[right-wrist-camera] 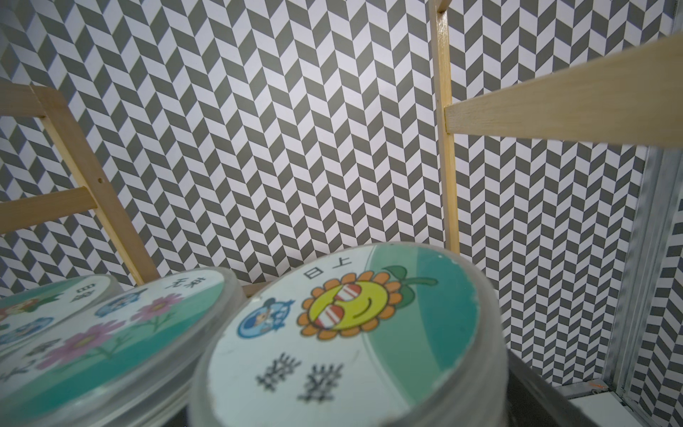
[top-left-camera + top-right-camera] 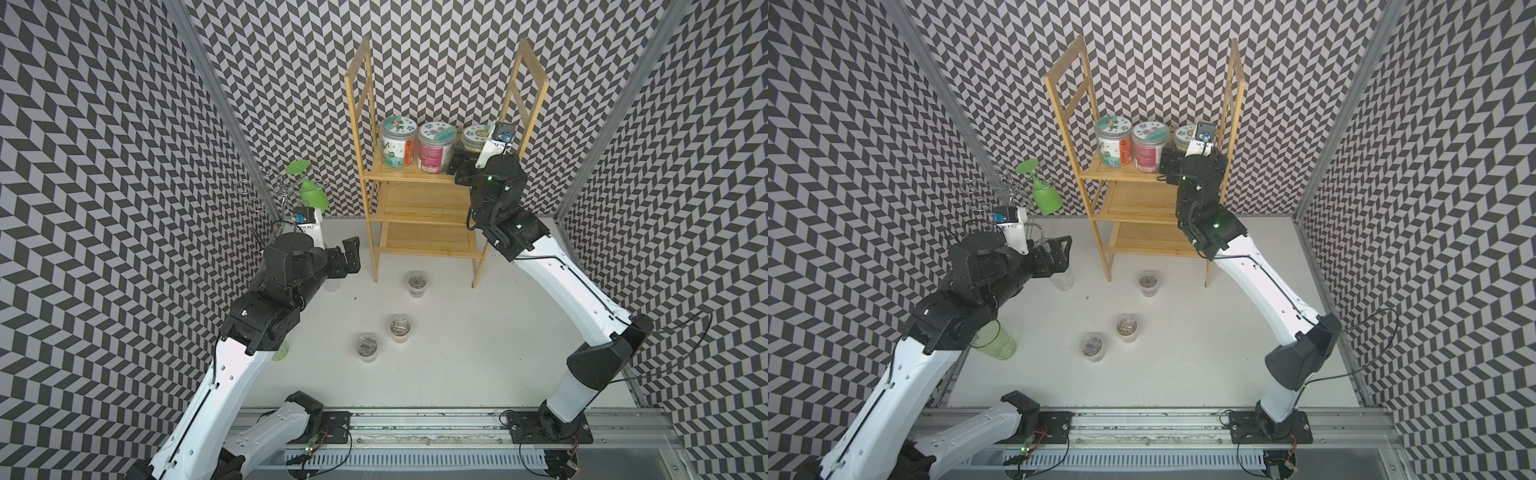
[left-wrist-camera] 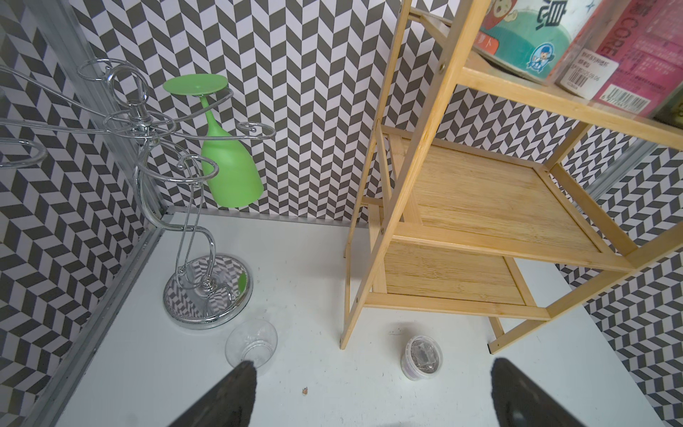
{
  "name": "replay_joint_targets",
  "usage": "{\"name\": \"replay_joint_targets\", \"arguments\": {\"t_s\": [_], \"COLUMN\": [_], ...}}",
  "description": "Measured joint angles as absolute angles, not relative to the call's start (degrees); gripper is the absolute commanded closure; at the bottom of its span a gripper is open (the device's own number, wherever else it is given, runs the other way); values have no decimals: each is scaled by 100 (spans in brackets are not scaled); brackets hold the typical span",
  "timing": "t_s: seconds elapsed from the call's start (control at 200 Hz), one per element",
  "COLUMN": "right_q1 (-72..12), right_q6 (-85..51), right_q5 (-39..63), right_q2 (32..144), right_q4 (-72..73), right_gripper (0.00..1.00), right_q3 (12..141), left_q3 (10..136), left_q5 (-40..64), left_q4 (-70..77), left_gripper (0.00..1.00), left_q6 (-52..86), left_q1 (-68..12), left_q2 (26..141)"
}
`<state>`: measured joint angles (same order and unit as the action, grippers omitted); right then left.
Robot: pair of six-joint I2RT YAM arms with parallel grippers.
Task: Place the seed container on the shelf
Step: Place the seed jar on the shelf.
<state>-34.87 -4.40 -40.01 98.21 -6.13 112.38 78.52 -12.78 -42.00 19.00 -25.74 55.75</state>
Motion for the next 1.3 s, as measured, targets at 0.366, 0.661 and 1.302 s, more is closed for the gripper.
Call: {"name": "replay_joint_targets", "arguments": {"t_s": [0.366,0.661,1.302], "right_q1": [-3623,-3636,-3642], "right_q6": [-392,-252,-397], "right_q5": [-4178,-4182,-4180], "right_q2": [9821,9845,9870], "right_q4": [-620,-687,-1319], "right_gripper": [0,0,1], "right_q3": [11238,11362,11636], "left_q3": [7852,7852,7843], "left_q5": [-1361,-1389,-1437], "left_q4": [-4143,-4117,-4073], "left_gripper": [0,0,0], "left_q6": [1865,1820,1761], "left_q1": [-2624,-2650,-2700], "left_q2": [5564,5548,5524]}}
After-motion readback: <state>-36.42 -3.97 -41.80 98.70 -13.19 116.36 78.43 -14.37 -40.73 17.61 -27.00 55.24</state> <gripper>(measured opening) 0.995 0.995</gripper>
